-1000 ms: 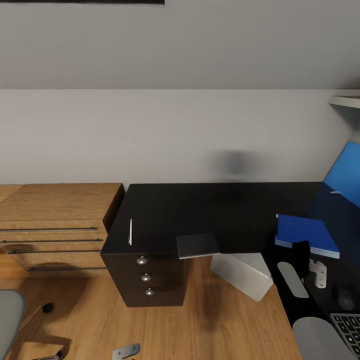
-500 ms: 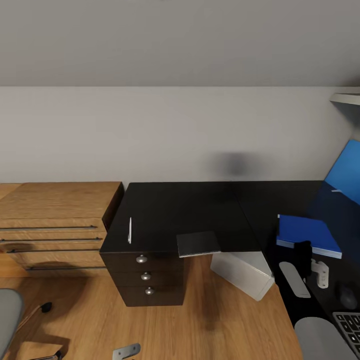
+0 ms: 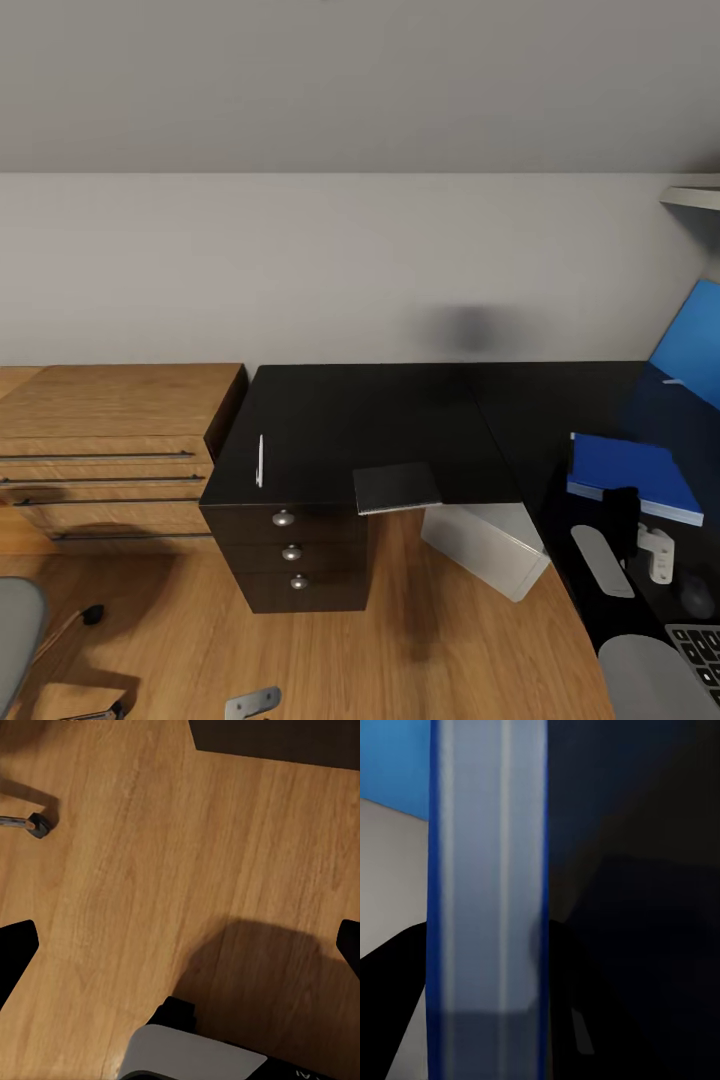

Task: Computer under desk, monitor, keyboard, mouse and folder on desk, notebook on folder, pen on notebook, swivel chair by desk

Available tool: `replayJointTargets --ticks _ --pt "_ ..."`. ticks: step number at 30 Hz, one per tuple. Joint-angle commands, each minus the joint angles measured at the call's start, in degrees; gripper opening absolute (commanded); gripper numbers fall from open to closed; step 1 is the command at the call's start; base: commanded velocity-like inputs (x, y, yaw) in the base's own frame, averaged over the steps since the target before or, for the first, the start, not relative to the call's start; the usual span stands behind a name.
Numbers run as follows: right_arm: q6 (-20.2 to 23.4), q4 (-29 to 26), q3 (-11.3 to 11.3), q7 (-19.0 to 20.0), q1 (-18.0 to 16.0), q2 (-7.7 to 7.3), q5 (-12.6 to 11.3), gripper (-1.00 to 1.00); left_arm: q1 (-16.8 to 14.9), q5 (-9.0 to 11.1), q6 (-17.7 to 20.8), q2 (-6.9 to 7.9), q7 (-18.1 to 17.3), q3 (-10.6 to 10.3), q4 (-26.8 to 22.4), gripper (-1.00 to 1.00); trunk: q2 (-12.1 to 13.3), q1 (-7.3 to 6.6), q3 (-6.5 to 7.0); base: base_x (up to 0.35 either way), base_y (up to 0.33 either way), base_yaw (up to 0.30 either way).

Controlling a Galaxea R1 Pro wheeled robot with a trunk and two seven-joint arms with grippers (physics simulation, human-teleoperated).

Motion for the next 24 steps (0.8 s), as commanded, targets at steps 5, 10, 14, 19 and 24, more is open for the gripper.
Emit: replayJointTargets --ticks 5,10,14,19,24 --pt "-0.1 -0.1 0.0 -0.3 0.0 -0.02 0.0 -1.00 -0.1 0.1 -0.2 0.08 0.5 -0.4 -0.1 1.00 0.0 0.00 -0.06 0.000 0.000 0.000" --pt "0.0 -0.1 0.0 -0.4 0.0 -0.02 -0.1 1.00 -0.1 0.1 -0.2 0.08 0.5 -0.4 -0.1 1.00 0.0 0.00 -0.06 0.000 0.000 0.000" --pt "0.0 -0.1 0.0 -0.3 0.0 -0.02 -0.1 1.00 -0.1 0.1 -0.2 0.08 0.5 -0.4 -0.1 1.00 0.0 0.00 -0.06 0.000 0.000 0.000" --pt "0.0 -0.1 0.0 -0.3 0.0 -0.02 -0.1 1.00 -0.1 0.1 -0.2 0.08 0.5 -0.4 -0.1 1.00 0.0 0.00 -0.06 0.000 0.000 0.000" --pt "0.0 -0.1 0.1 -0.4 0.0 -0.02 -0.1 1.00 -0.1 0.1 -0.2 0.08 0.5 -0.4 -0.1 1.00 0.0 0.00 -0.06 0.000 0.000 0.000"
